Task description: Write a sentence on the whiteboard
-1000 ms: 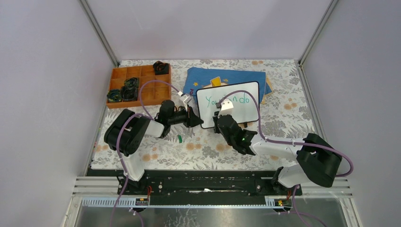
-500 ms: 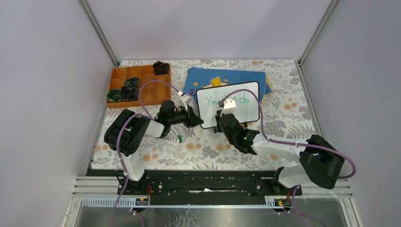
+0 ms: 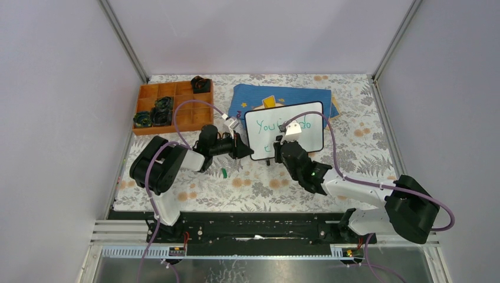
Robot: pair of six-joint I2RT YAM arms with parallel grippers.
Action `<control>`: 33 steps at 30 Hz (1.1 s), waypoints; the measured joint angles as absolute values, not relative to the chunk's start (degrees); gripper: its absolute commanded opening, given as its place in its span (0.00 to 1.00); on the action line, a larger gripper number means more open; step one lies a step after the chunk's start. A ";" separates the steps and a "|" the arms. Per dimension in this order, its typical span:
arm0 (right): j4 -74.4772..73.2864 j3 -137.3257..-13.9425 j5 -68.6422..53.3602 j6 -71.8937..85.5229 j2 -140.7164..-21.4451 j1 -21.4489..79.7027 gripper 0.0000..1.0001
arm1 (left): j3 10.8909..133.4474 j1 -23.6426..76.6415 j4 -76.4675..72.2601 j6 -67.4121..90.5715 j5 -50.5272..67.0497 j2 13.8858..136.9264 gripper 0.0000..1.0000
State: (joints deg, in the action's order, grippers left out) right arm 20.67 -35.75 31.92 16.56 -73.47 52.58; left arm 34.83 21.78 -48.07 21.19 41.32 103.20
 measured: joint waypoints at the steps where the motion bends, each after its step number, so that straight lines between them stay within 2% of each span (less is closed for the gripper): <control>1: 20.69 -35.77 31.92 16.47 -73.47 52.31 0.00 | 34.83 21.78 -48.05 21.19 41.32 103.20 0.25; 33: 21.71 -36.05 29.91 17.54 -75.85 50.50 0.00 | 34.83 21.78 -47.92 20.91 41.30 103.20 0.25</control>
